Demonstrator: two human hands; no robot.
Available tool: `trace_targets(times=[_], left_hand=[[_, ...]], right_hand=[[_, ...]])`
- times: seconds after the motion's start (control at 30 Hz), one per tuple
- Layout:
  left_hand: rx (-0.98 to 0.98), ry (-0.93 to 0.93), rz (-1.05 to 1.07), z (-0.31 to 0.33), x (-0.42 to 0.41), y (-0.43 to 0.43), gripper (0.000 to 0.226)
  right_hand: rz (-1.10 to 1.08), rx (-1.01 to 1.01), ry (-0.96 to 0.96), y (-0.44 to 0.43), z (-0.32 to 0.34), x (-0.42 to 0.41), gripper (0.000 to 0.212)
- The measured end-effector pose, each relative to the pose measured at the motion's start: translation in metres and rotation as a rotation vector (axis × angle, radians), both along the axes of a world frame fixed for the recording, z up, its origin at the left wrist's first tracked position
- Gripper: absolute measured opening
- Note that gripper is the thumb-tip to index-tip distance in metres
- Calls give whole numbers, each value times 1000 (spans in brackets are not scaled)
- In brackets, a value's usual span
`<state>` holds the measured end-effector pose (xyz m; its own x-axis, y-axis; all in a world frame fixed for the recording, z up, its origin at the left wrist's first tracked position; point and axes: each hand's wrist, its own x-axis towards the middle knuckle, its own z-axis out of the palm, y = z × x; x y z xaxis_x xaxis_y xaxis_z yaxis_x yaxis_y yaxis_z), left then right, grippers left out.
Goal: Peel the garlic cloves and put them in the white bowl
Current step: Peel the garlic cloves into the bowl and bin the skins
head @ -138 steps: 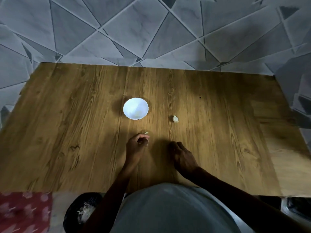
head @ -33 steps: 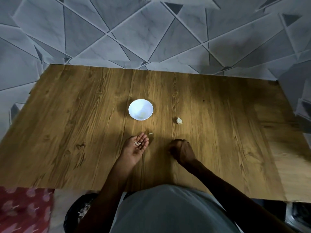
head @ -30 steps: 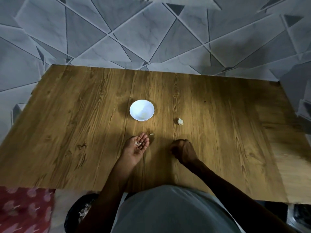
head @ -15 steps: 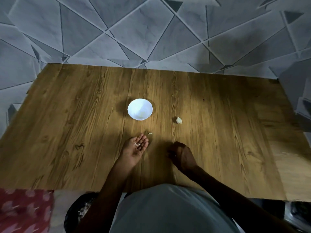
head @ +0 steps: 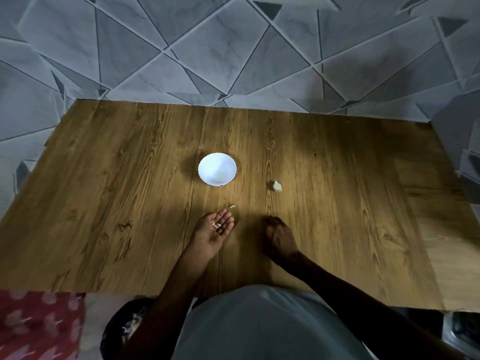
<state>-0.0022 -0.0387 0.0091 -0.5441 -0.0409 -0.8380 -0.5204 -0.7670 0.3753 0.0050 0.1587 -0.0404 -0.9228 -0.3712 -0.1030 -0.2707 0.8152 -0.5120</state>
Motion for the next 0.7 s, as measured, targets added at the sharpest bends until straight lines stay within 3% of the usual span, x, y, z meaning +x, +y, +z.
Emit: trace_targets(times=[0.07, 0.17, 0.3, 0.43, 0.53, 0.7], left_hand=[[-15, -24, -17, 0, 1, 6, 32], [-4, -62, -55, 4, 5, 19, 33], [9, -24, -140, 19, 8, 33, 26], [67, -6, -104, 23, -5, 44, 28], [100, -7, -75, 24, -10, 44, 30], [144, 13, -44, 16, -20, 37, 34]], right_hand=[[-153, -188, -30, -8, 14, -9, 11], [-63, -331, -65, -24, 46, -19, 22], [127, -267, -109, -32, 68, -31, 19], [78, -78, -22, -31, 81, -44, 15], [97, -186, 7, -24, 83, -52, 19], [-58, -273, 31, 1, 77, -63, 12]])
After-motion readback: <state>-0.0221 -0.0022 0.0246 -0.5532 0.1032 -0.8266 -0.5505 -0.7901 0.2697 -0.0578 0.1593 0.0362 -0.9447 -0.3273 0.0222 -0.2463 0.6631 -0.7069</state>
